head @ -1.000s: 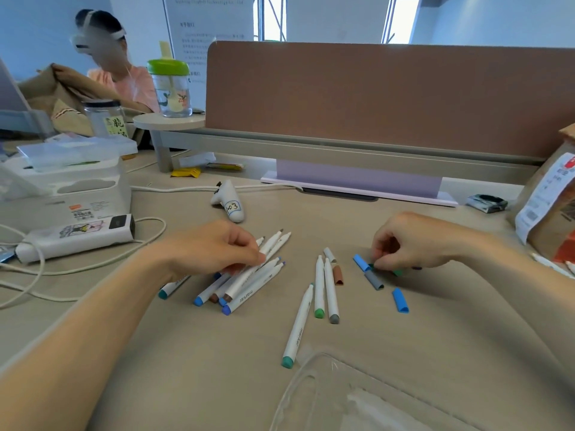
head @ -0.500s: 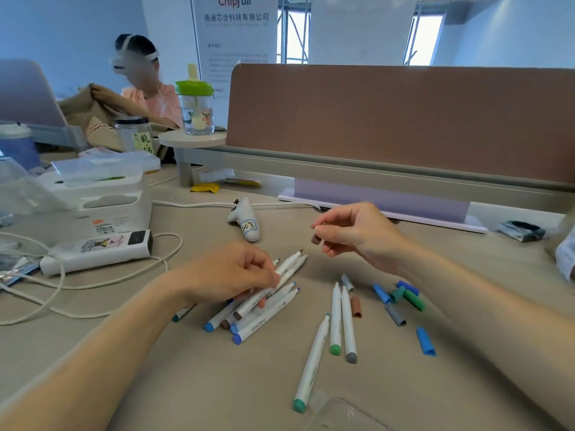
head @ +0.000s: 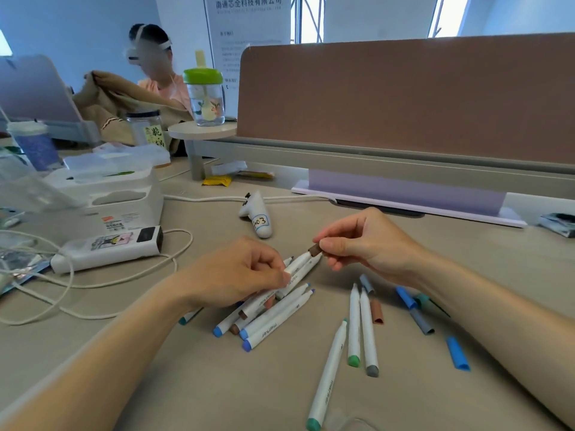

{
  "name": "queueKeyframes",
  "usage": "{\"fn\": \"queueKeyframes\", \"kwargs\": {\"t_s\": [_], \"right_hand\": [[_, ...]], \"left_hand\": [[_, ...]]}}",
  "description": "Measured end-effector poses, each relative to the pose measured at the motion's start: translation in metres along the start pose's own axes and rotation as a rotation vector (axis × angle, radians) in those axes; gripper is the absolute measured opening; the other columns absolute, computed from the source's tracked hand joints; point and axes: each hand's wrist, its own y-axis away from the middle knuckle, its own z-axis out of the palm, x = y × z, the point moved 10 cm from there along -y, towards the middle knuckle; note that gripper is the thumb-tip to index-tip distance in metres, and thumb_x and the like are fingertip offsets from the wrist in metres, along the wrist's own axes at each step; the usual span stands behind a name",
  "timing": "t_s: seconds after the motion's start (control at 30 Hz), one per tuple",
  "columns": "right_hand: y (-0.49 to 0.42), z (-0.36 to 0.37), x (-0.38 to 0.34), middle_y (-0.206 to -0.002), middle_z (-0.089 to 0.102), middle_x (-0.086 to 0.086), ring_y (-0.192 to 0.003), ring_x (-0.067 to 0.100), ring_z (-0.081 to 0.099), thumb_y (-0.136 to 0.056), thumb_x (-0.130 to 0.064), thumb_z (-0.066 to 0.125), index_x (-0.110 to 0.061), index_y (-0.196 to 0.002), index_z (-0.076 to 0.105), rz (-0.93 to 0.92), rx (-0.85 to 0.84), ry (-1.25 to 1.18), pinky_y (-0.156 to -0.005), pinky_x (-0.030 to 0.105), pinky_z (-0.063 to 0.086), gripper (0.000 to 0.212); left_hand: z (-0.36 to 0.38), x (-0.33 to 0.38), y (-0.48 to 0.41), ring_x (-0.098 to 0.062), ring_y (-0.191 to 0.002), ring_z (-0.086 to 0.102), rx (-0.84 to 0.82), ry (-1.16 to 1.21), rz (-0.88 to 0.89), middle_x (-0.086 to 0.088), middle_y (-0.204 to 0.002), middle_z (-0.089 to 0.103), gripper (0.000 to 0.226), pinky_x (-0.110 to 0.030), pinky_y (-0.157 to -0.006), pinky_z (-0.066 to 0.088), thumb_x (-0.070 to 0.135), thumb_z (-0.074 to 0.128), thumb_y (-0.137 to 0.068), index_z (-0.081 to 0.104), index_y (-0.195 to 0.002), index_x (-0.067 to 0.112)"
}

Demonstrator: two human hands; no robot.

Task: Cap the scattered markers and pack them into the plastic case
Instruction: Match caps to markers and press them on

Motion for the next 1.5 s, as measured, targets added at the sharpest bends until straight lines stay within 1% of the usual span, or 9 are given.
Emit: {"fn": "queueKeyframes", "kwargs": {"t_s": [0.3,0.43,0.63,0.73,0.87,1.0,1.23,1.37,1.5], "right_hand": [[0.006,0.007,-0.01,-0.067,0.073,0.004,-0.057,0.012,0.066,-0.084,0.009,0.066,-0.007,-0.089,0.073,-0.08,0.004,0.092,-0.06,0.021,0.055,0.018],[0.007,0.008,-0.016,-0.066,0.072,0.005,-0.056,0.013,0.066,-0.083,0.012,0.066,-0.007,-0.083,0.073,-0.13,0.032,0.132,-0.057,0.02,0.054,0.021],[0.011,0.01,-0.019,-0.074,0.072,0.013,-0.056,0.012,0.066,-0.084,0.012,0.065,-0.001,-0.088,0.073,-0.16,0.053,0.173,-0.057,0.02,0.056,0.016],[0.01,0.012,-0.02,-0.081,0.073,0.017,-0.061,0.014,0.067,-0.088,0.002,0.065,-0.004,-0.097,0.073,-0.154,0.042,0.188,-0.062,0.022,0.057,0.014],[0.007,-0.013,-0.016,-0.074,0.07,0.001,-0.058,0.013,0.063,-0.092,-0.017,0.065,-0.02,-0.111,0.071,-0.121,0.158,0.279,-0.064,0.027,0.058,0.02],[0.004,-0.036,-0.006,-0.067,0.068,-0.002,-0.053,0.007,0.056,-0.091,-0.026,0.068,-0.02,-0.092,0.076,-0.111,0.256,0.419,-0.057,0.023,0.05,0.01],[0.0,-0.015,0.009,-0.08,0.072,-0.003,-0.07,0.015,0.066,-0.092,-0.029,0.065,-0.021,-0.094,0.075,-0.091,0.118,0.611,-0.062,0.019,0.055,0.014],[-0.002,-0.017,0.009,-0.082,0.073,-0.005,-0.074,0.016,0.067,-0.092,-0.029,0.065,-0.022,-0.093,0.077,-0.119,0.114,0.628,-0.068,0.027,0.056,0.013],[-0.001,-0.022,0.004,-0.077,0.072,-0.013,-0.07,0.005,0.065,-0.09,-0.029,0.067,-0.03,-0.087,0.076,-0.151,0.123,0.631,-0.063,0.017,0.052,0.009]], "left_hand": [[0.005,0.01,0.005,-0.012,-0.056,0.051,-0.039,0.041,0.061,-0.001,-0.066,0.069,0.021,-0.021,-0.055,0.041,0.027,0.056,-0.099,0.071,-0.091,0.014],[0.008,0.011,0.006,-0.021,-0.058,0.047,-0.046,0.061,0.083,-0.002,-0.065,0.067,0.025,-0.021,-0.053,0.038,0.023,0.055,-0.1,0.07,-0.092,0.005],[0.011,0.01,0.005,-0.008,-0.048,0.045,-0.069,0.116,0.084,-0.005,-0.062,0.064,0.024,-0.014,-0.047,0.036,0.015,0.054,-0.1,0.067,-0.09,-0.004],[0.0,0.01,0.006,-0.009,-0.05,0.052,-0.03,0.095,0.069,-0.009,-0.066,0.066,0.02,-0.015,-0.049,0.04,0.016,0.056,-0.099,0.07,-0.089,0.005],[-0.036,-0.013,0.008,-0.006,-0.058,0.065,0.118,-0.062,-0.083,-0.006,-0.072,0.074,0.015,-0.016,-0.057,0.046,0.025,0.062,-0.095,0.072,-0.091,0.015],[-0.053,-0.043,0.011,-0.004,-0.055,0.061,0.172,-0.171,-0.286,-0.001,-0.071,0.075,0.021,-0.017,-0.05,0.044,0.034,0.068,-0.09,0.076,-0.083,0.017],[-0.058,-0.05,0.008,-0.014,-0.084,0.068,0.236,-0.398,-0.337,0.001,-0.081,0.074,0.022,-0.033,-0.081,0.058,0.039,0.078,-0.079,0.075,-0.075,0.018],[-0.059,-0.051,0.008,-0.01,-0.075,0.065,0.241,-0.418,-0.352,0.002,-0.077,0.071,0.025,-0.023,-0.064,0.051,0.04,0.08,-0.077,0.07,-0.074,0.017],[-0.06,-0.046,0.006,-0.007,-0.067,0.058,0.271,-0.42,-0.315,0.005,-0.072,0.067,0.025,-0.018,-0.058,0.042,0.039,0.079,-0.079,0.07,-0.076,0.017]]}}
